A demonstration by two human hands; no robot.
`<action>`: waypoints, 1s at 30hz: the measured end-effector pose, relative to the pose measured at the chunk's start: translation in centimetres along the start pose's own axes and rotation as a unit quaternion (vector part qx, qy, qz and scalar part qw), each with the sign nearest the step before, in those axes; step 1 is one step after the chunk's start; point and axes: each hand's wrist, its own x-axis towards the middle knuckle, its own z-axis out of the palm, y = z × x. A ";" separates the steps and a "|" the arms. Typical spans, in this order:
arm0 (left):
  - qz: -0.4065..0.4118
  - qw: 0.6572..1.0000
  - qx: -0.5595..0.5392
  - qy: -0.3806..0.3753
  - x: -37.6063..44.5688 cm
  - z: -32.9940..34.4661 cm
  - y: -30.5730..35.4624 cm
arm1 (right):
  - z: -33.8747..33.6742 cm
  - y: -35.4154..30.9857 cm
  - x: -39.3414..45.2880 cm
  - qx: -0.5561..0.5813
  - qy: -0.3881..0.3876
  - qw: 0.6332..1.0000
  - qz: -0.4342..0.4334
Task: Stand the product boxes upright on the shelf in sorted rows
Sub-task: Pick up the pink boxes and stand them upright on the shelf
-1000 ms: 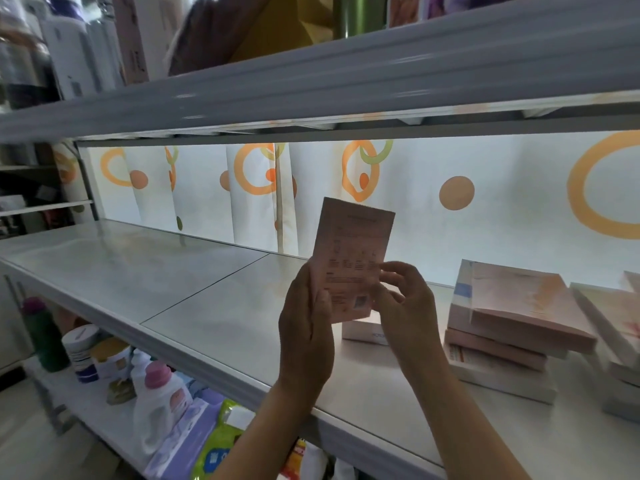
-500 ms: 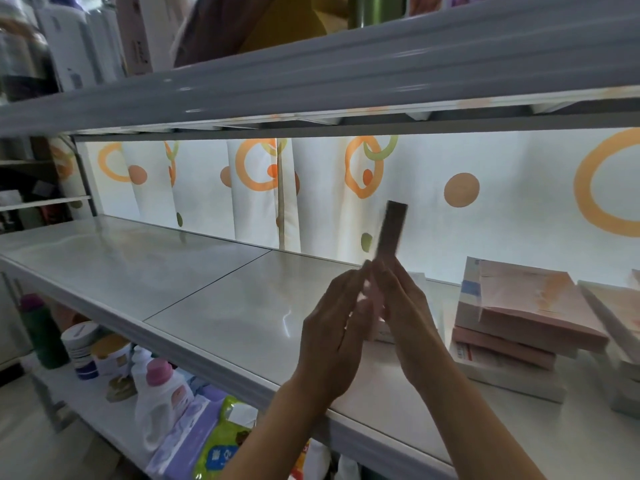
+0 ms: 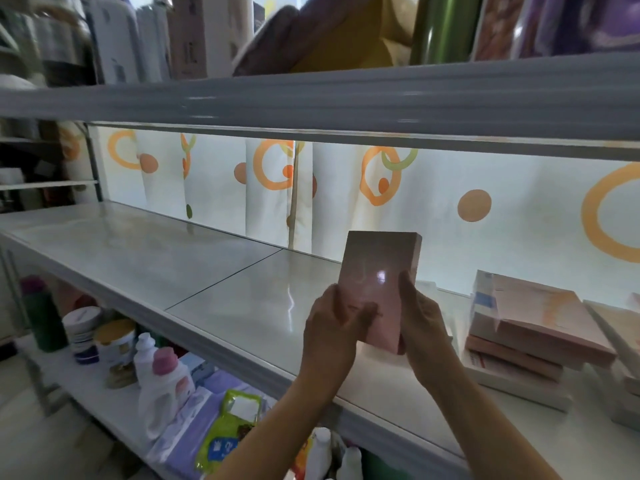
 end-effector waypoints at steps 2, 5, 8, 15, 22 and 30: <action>-0.016 0.999 -0.037 0.000 0.4 -1.2 -0.1 | 1.2 -0.1 -0.4 -0.050 0.025 0.998 -0.041; -0.013 0.995 -0.087 0.042 1.5 -2.7 -0.7 | 3.3 0.5 0.0 -0.160 0.075 0.978 -0.114; 0.002 0.992 -0.059 0.112 3.7 -3.2 -2.4 | 4.8 1.3 2.9 -0.294 0.073 0.942 -0.143; -0.023 0.982 0.002 0.185 9.1 -2.8 -3.2 | 6.4 1.1 8.3 -0.357 0.085 0.921 -0.131; -0.004 0.979 0.107 0.173 10.6 -2.0 -6.0 | 5.5 4.4 10.5 -0.345 0.078 0.929 -0.111; -0.012 0.981 0.118 0.155 10.3 -1.8 -5.8 | 5.4 4.8 10.7 -0.360 0.060 0.925 -0.110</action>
